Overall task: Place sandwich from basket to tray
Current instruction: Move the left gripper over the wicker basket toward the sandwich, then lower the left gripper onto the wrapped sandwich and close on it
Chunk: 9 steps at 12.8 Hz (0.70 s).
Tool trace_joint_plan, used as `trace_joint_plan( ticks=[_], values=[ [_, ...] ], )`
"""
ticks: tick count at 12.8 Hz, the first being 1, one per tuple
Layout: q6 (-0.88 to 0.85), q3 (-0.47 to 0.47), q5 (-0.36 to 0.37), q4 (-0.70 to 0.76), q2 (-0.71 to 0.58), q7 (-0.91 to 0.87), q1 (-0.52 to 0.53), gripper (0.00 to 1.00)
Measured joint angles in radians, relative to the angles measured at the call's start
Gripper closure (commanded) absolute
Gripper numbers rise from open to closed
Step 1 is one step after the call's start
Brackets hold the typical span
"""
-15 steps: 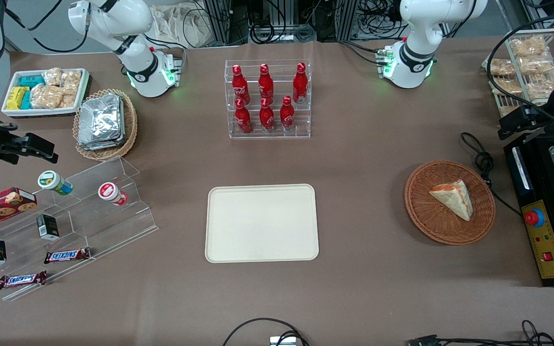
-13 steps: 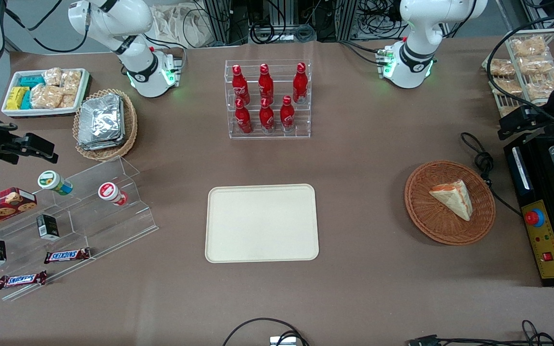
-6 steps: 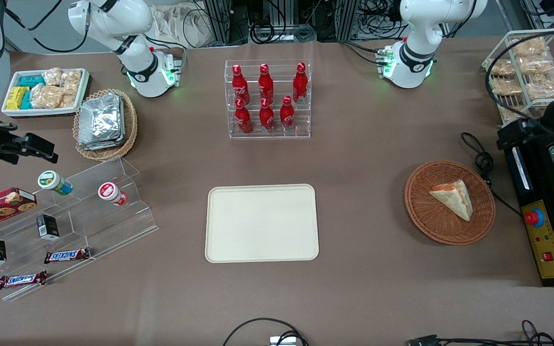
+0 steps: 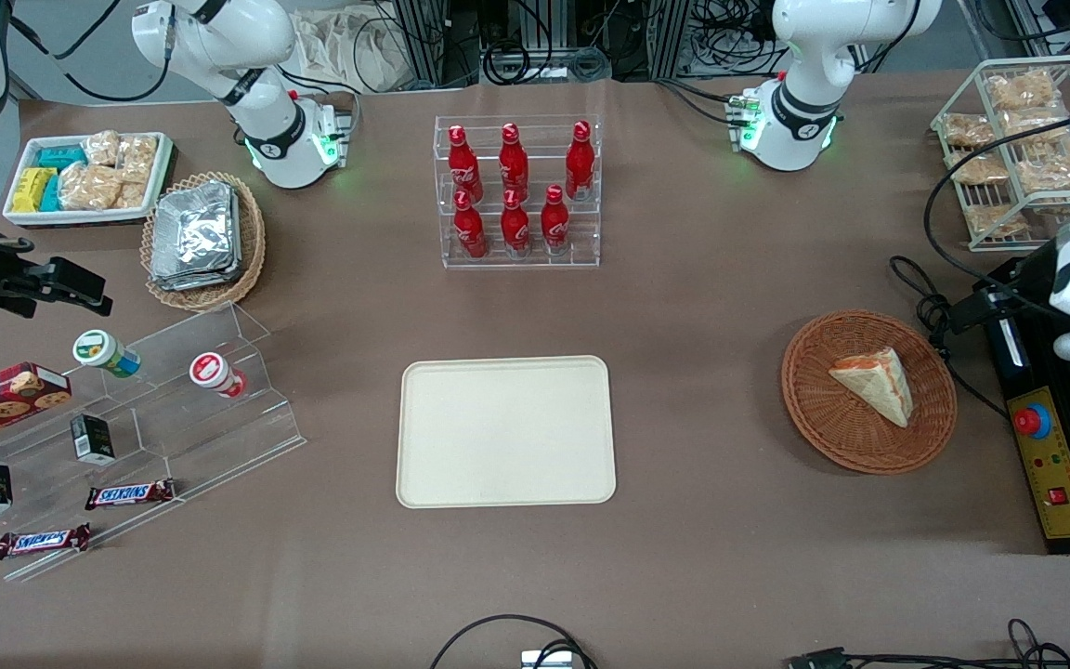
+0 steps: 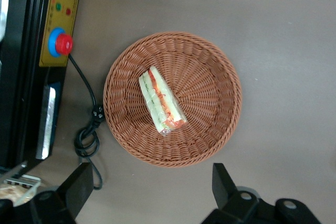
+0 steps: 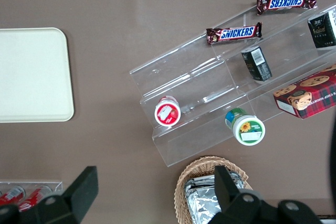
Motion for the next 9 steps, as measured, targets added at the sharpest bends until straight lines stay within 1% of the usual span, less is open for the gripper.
trace_joint_plan(
  ticks=[2,6,9],
  values=[
    [0.079,-0.002,0.0,-0.081,-0.009,-0.093,-0.001,0.0],
    [0.285,-0.002,0.0,-0.246,-0.001,-0.217,-0.001,0.0],
    [0.366,-0.002,0.0,-0.292,0.045,-0.303,-0.001,0.0]
  ],
)
